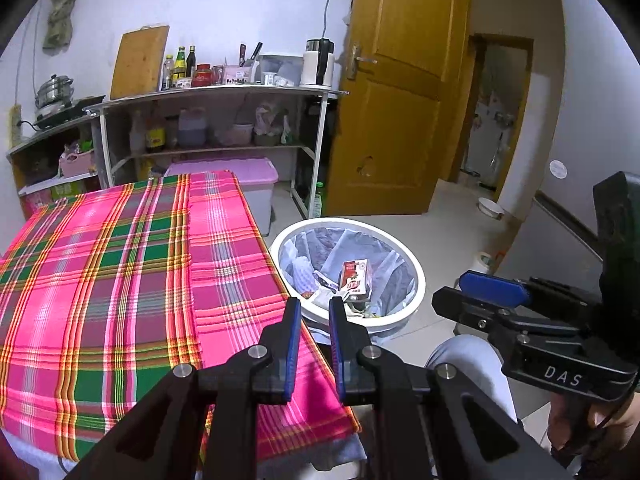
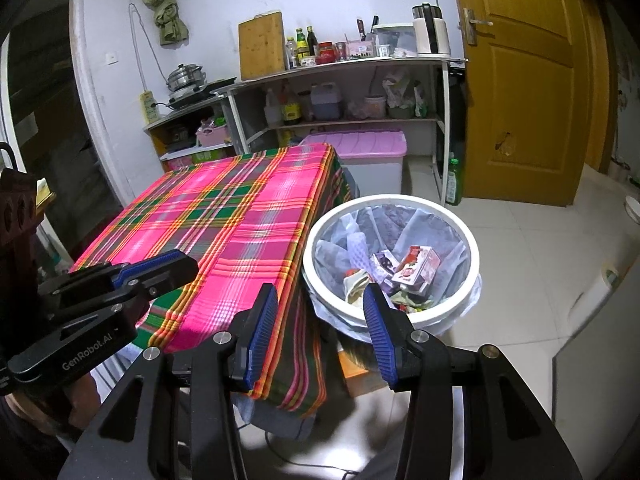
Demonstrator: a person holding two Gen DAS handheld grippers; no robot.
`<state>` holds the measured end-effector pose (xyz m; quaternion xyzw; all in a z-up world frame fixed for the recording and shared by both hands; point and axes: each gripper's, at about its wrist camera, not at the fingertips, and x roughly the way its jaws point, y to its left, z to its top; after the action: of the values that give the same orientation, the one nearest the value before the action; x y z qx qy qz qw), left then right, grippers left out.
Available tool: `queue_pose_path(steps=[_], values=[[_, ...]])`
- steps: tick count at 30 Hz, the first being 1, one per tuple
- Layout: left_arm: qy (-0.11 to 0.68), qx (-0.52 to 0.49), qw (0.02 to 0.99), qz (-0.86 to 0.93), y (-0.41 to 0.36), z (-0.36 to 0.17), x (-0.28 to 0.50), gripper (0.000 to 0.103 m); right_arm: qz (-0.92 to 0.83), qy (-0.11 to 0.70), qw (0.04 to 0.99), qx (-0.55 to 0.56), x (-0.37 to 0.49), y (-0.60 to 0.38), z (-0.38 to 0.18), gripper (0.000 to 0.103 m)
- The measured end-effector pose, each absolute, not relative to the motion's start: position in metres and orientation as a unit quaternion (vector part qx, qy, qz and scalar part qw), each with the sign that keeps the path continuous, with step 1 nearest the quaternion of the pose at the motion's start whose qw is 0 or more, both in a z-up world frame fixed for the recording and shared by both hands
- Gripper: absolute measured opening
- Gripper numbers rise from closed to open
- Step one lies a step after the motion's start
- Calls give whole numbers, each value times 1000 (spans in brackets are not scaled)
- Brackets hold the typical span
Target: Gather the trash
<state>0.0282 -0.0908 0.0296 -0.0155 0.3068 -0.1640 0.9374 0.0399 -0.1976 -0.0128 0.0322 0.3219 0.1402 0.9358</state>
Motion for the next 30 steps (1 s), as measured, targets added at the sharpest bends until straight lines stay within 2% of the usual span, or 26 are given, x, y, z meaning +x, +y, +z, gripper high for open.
queue_pose_path(steps=[30], values=[[317, -16, 936, -154, -91, 24, 29, 13, 140, 328, 934, 34, 36, -201, -14, 46]])
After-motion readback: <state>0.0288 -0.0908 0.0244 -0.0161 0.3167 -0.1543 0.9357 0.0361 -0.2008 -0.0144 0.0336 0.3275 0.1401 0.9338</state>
